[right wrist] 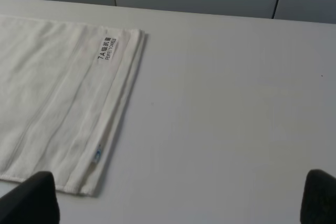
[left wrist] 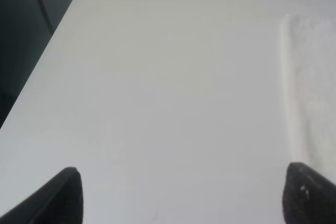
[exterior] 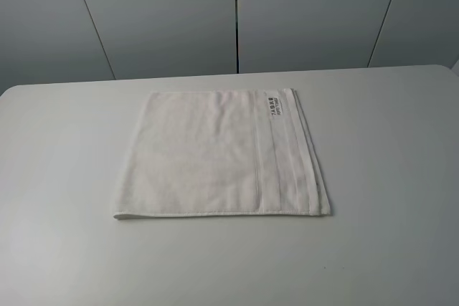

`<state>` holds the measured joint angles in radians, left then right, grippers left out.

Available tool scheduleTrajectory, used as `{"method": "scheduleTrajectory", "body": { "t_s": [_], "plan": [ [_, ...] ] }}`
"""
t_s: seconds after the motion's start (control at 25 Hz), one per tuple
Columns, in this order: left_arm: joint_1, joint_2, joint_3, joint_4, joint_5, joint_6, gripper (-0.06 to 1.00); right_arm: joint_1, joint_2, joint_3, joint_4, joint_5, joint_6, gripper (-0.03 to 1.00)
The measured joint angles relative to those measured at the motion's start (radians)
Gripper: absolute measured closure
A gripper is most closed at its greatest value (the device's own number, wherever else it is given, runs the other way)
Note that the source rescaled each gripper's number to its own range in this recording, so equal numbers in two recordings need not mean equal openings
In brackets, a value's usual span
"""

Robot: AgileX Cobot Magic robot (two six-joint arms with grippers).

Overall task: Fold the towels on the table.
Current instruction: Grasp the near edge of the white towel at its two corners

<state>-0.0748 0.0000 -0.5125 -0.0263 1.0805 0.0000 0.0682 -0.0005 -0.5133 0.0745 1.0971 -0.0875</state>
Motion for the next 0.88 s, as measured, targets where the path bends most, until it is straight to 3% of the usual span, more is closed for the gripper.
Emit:
{"method": "scheduleTrajectory", "body": {
  "t_s": [0.88],
  "plan": [
    [0.0, 0.0, 0.0, 0.0, 0.0, 0.0, -0.04, 0.0, 0.0, 0.0, 0.0, 0.0, 0.0, -0.03]
  ]
}}
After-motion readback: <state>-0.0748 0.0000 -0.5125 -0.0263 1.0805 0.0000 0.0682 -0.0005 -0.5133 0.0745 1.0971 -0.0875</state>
